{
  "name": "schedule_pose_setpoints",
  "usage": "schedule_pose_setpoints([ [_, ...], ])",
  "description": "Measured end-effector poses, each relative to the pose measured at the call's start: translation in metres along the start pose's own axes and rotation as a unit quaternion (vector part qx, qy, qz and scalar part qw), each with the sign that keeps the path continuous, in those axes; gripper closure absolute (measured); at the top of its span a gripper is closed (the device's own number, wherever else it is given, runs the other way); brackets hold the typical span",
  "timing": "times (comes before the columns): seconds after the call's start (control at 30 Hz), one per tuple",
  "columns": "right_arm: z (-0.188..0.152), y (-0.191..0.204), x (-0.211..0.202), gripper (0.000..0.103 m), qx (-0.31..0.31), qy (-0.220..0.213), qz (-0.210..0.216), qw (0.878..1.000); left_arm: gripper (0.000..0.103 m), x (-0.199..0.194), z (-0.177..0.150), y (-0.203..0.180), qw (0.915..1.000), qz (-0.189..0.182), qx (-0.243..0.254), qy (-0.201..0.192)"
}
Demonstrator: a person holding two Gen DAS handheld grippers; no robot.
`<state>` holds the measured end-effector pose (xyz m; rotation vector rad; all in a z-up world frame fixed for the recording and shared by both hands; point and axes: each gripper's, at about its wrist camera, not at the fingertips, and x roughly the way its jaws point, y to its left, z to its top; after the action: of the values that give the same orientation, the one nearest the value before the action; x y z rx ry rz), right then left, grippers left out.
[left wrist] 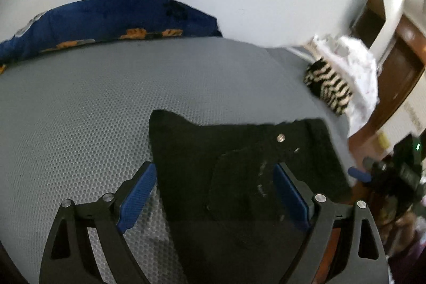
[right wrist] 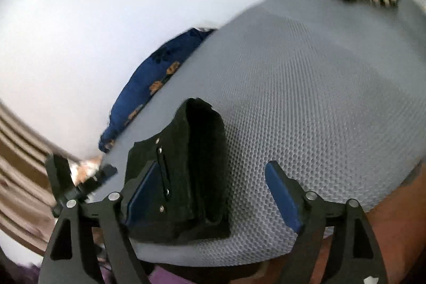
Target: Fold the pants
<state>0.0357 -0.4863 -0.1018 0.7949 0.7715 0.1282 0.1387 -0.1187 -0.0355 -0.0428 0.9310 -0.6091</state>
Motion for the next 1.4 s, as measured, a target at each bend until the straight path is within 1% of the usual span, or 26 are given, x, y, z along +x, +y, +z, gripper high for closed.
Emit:
schedule_pose_setpoints([
  [0.07,-0.001,-0.001,0.012,0.019,0.011,0.014,0.011,1.000,0.014,0.012,-0.003,-0.004,0.9998,0.008,0.020,0.007],
  [0.13,-0.010,0.005,0.021,0.015,0.001,0.029,0.012,1.000,0.014,0.026,-0.004,-0.007,0.9986,0.033,0.038,0.018],
  [0.17,-0.013,0.010,0.031,0.018,-0.008,0.044,0.012,0.999,0.014,0.032,-0.006,-0.006,0.9976,0.046,0.046,0.024],
  [0.2,-0.014,0.013,0.038,0.026,-0.011,0.050,0.015,0.999,0.014,0.041,-0.008,-0.004,0.9955,0.069,0.054,0.036],
  [0.23,-0.017,0.017,0.045,0.066,-0.019,0.059,0.024,0.998,0.014,0.047,-0.011,0.002,0.9948,0.076,0.049,0.047],
  [0.27,-0.021,0.025,0.054,0.082,-0.038,0.079,0.017,0.996,0.012,0.049,-0.012,0.010,0.9961,0.064,0.033,0.051],
  [0.33,-0.025,0.031,0.056,0.084,-0.050,0.079,0.010,0.996,0.010,0.048,-0.013,0.032,0.9979,0.042,-0.019,0.045],
  [0.4,-0.023,0.028,0.058,0.086,-0.020,0.089,0.045,0.995,0.009,0.045,-0.012,0.049,0.9974,0.043,-0.044,0.037],
  [0.47,-0.023,0.025,0.064,0.088,0.031,0.097,0.104,0.989,0.009,0.040,-0.013,0.058,0.9969,0.051,-0.050,0.032],
  [0.5,-0.024,0.026,0.065,0.088,0.038,0.101,0.112,0.988,0.008,0.039,-0.013,0.060,0.9967,0.055,-0.050,0.032],
  [0.6,-0.030,0.016,0.070,0.088,0.046,0.107,0.103,0.988,0.008,0.036,-0.014,0.059,0.9970,0.054,-0.045,0.031],
  [0.63,-0.032,0.005,0.074,0.085,0.059,0.115,0.096,0.987,0.008,0.034,-0.015,0.057,0.9972,0.054,-0.041,0.029],
  [0.7,-0.034,-0.015,0.079,0.084,0.100,0.123,0.113,0.981,0.008,0.032,-0.016,0.056,0.9971,0.062,-0.034,0.028],
  [0.73,-0.033,-0.015,0.078,0.082,0.097,0.122,0.113,0.981,0.009,0.031,-0.015,0.055,0.9969,0.064,-0.034,0.029],
  [0.77,-0.030,-0.011,0.075,0.077,0.082,0.120,0.107,0.984,0.009,0.028,-0.012,0.055,0.9968,0.065,-0.038,0.027],
  [0.83,-0.020,0.007,0.058,0.073,0.023,0.083,0.078,0.993,0.009,0.014,-0.007,0.054,0.9972,0.059,-0.046,0.002],
  [0.93,-0.004,0.031,0.037,0.073,-0.032,0.038,0.054,0.997,0.009,-0.007,0.004,0.050,0.9971,0.045,-0.045,-0.041],
  [1.0,0.005,0.053,0.030,0.071,-0.074,0.016,0.070,0.995,0.009,-0.008,0.014,0.048,0.9975,0.033,-0.031,-0.053],
  [1.07,0.011,0.079,0.037,0.065,-0.112,0.019,0.093,0.989,0.009,-0.002,0.023,0.046,0.9978,0.031,-0.022,-0.055],
  [1.13,0.014,0.094,0.053,0.065,-0.129,0.027,0.116,0.984,0.009,0.005,0.029,0.043,0.9979,0.018,-0.007,-0.062],
  [1.17,0.017,0.097,0.063,0.065,-0.131,0.033,0.120,0.984,0.009,0.012,0.032,0.041,0.9974,0.023,0.007,-0.068],
  [1.23,0.023,0.096,0.090,0.065,-0.135,0.040,0.096,0.985,0.009,0.027,0.037,0.038,0.9976,0.029,0.026,-0.057],
  [1.3,0.024,0.091,0.109,0.071,-0.132,0.056,0.097,0.985,0.009,0.052,0.037,0.041,0.9975,0.056,0.036,-0.022],
  [1.33,0.024,0.085,0.119,0.080,-0.133,0.065,0.080,0.986,0.009,0.059,0.038,0.042,0.9972,0.065,0.034,-0.013],
  [1.37,0.024,0.083,0.123,0.089,-0.135,0.067,0.063,0.987,0.009,0.065,0.036,0.049,0.9981,0.058,0.020,-0.008],
  [1.4,0.024,0.077,0.127,0.094,-0.130,0.070,0.048,0.988,0.009,0.068,0.035,0.056,0.9989,0.046,0.002,-0.009],
])
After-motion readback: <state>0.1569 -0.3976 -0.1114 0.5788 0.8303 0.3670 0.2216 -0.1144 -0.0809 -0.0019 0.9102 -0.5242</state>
